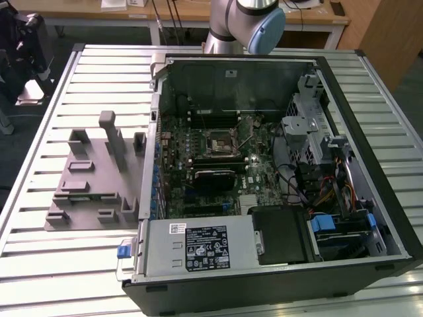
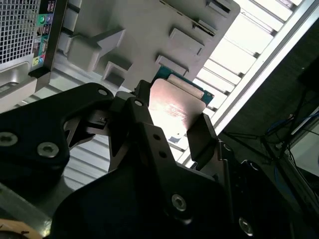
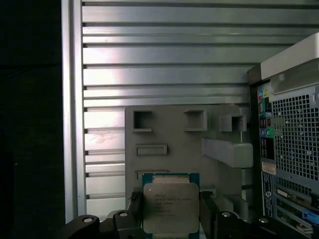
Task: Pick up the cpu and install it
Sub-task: 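Pick up the cpu and move it towards the insertion slot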
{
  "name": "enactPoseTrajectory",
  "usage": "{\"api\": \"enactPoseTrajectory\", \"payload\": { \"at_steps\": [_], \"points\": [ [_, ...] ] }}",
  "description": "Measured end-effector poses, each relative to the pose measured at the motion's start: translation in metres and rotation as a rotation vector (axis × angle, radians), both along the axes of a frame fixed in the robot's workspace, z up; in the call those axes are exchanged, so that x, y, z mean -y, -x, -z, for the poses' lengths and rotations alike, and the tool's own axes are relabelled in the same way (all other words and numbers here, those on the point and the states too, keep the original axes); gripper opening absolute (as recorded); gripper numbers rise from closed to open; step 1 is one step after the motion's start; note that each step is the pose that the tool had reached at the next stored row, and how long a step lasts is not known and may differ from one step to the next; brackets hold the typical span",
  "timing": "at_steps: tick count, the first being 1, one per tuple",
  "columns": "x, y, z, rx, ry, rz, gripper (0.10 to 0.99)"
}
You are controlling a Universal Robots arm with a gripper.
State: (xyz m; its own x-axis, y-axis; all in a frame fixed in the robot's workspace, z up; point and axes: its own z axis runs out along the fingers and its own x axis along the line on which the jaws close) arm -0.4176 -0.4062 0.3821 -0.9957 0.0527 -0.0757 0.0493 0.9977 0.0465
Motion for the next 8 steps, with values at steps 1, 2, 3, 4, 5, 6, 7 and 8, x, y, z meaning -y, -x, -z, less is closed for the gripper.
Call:
{"api": "enactPoseTrajectory", "payload": {
  "at_steps": [1,2,3,4,5,6,7,8],
  "points": [
    [0.0000,0.0000,-0.0021,0.0002,0.000,0.000,0.541],
    [0.0000,0.0000,-0.0041,0.0005,0.000,0.000,0.541],
    [0.0000,0.0000,-0.0061,0.0009,0.000,0.000,0.541],
    [0.0000,0.0000,-0.0082,0.0013,0.000,0.000,0.541],
    [0.0000,0.0000,-0.0103,0.0016,0.000,0.000,0.541],
    [0.0000,0.0000,-0.0125,0.0019,0.000,0.000,0.541],
    [0.0000,0.0000,-0.0148,0.0022,0.000,0.000,0.541],
    [0.0000,0.0000,-0.0169,0.0024,0.000,0.000,0.541]
  ]
}}
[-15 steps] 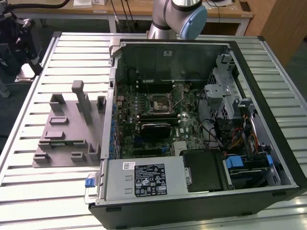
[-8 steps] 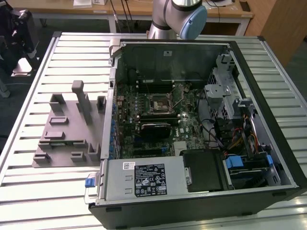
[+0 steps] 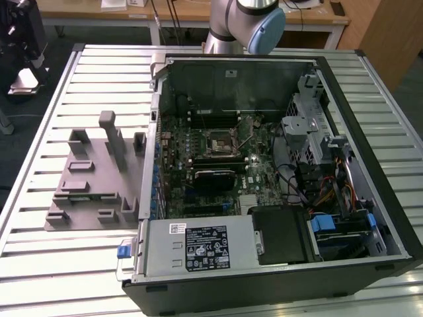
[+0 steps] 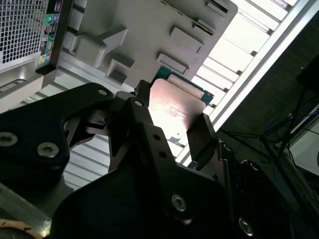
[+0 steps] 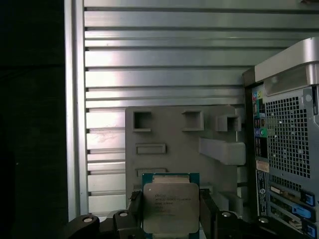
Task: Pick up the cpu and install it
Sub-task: 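Pick up the cpu and move it towards the insertion slot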
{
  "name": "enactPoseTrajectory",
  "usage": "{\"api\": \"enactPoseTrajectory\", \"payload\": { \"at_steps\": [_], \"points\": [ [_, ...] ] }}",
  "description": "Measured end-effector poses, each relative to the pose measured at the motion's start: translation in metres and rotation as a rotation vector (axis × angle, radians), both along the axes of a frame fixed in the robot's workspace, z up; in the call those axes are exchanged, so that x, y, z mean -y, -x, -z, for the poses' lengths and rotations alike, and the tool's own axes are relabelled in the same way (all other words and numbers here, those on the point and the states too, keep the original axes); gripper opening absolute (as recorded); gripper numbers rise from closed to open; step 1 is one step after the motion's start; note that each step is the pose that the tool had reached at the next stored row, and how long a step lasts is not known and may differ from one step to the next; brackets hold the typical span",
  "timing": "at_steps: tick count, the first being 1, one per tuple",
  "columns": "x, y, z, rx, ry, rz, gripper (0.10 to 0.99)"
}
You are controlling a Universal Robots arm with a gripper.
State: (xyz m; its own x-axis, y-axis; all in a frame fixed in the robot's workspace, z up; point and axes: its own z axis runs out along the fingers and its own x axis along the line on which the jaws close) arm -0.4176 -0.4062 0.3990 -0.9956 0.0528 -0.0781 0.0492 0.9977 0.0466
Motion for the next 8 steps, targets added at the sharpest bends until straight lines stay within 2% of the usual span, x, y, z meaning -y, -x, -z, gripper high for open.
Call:
{"api": "enactPoseTrajectory", "payload": {
  "at_steps": [3,8],
  "points": [
    [0.0000,0.0000,-0.0049,0.0011,0.000,0.000,0.541],
    [0.0000,0.0000,-0.0053,0.0010,0.000,0.000,0.541]
  ]
}}
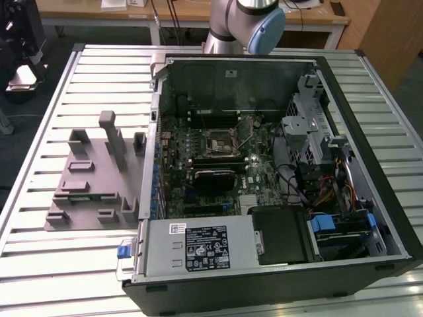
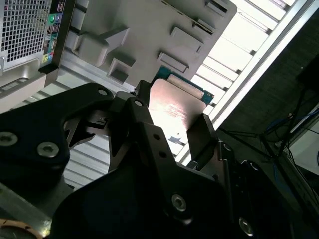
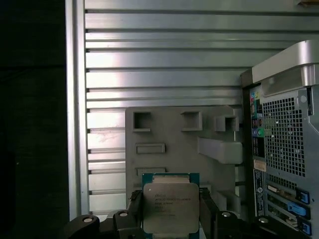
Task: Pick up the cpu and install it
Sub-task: 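Pick up the cpu and move it towards the insertion slot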
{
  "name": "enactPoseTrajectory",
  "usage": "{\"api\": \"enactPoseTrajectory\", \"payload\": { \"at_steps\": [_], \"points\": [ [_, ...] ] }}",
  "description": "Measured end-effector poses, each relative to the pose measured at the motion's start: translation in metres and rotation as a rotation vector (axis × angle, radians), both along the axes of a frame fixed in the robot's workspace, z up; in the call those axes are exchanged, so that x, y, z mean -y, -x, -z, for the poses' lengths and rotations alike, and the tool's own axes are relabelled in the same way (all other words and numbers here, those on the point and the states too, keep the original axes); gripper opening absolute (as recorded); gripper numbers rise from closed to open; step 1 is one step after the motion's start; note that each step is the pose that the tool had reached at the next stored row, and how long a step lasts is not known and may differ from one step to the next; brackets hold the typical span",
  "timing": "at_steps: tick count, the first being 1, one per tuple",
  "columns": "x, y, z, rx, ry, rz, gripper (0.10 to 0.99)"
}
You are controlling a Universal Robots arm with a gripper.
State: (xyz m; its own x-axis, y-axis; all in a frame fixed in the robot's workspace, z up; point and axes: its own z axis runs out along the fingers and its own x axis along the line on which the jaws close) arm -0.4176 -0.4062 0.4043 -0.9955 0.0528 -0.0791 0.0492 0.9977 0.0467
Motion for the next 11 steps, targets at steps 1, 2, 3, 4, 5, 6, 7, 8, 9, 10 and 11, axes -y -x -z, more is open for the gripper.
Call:
{"api": "enactPoseTrajectory", "payload": {
  "at_steps": [1,2,3,4,5,6,7,8,9,10,11],
  "points": [
    [-0.0001,-0.0003,-0.0001,-0.0001,0.000,0.000,0.541],
    [-0.0001,-0.0010,-0.0002,-0.0002,0.000,0.000,0.541],
    [0.0000,-0.0019,-0.0001,-0.0001,0.000,0.000,0.541],
    [0.0000,-0.0032,0.0000,0.0000,0.000,0.000,0.541],
    [0.0000,-0.0045,0.0000,0.0000,0.000,0.000,0.541],
    [0.0000,-0.0058,0.0000,0.0000,0.000,0.000,0.541],
    [0.0000,-0.0071,0.0000,0.0000,0.000,0.000,0.541],
    [0.0000,-0.0084,0.0000,0.0001,0.000,0.000,0.541],
    [0.0000,-0.0096,0.0000,0.0000,0.000,0.000,0.541],
    [0.0000,-0.0107,0.0000,0.0000,0.000,0.000,0.541],
    [0.0000,-0.0118,0.0001,0.0001,0.000,0.000,0.541]
  ]
}}
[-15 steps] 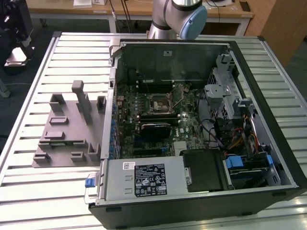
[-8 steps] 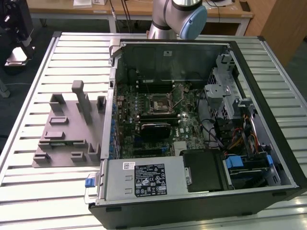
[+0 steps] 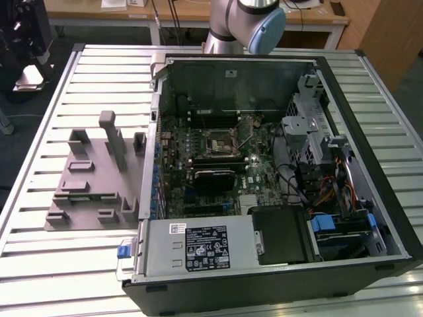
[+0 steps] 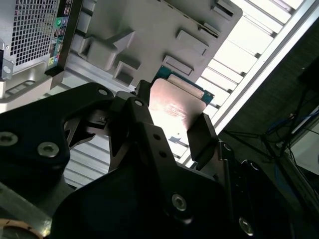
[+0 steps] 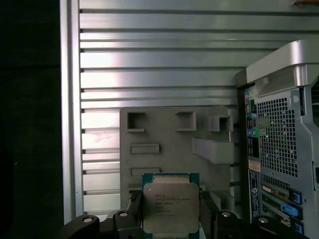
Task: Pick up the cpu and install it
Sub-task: 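Pick up the cpu and move it towards the insertion slot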
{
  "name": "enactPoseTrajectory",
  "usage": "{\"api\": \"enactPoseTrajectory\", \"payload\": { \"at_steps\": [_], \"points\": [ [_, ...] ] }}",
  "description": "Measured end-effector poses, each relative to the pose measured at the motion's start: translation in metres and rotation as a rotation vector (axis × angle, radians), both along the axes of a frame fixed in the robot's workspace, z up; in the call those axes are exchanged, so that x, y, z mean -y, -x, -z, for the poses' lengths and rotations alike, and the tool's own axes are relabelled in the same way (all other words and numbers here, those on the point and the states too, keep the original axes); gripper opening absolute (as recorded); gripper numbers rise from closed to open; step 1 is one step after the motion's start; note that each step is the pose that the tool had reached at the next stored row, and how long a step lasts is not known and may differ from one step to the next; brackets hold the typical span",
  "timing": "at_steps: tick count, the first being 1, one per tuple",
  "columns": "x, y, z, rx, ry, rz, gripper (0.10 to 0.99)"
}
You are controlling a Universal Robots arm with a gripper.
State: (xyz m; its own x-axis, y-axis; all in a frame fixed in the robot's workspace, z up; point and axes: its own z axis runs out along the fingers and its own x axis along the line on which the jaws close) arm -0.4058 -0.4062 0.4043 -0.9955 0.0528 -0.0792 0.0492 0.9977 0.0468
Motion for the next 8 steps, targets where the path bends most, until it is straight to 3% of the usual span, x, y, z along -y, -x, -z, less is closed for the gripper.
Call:
{"api": "enactPoseTrajectory", "payload": {
  "at_steps": [8],
  "points": [
    [0.0000,-0.0096,-0.0001,-0.0001,0.000,0.000,0.541]
  ]
}}
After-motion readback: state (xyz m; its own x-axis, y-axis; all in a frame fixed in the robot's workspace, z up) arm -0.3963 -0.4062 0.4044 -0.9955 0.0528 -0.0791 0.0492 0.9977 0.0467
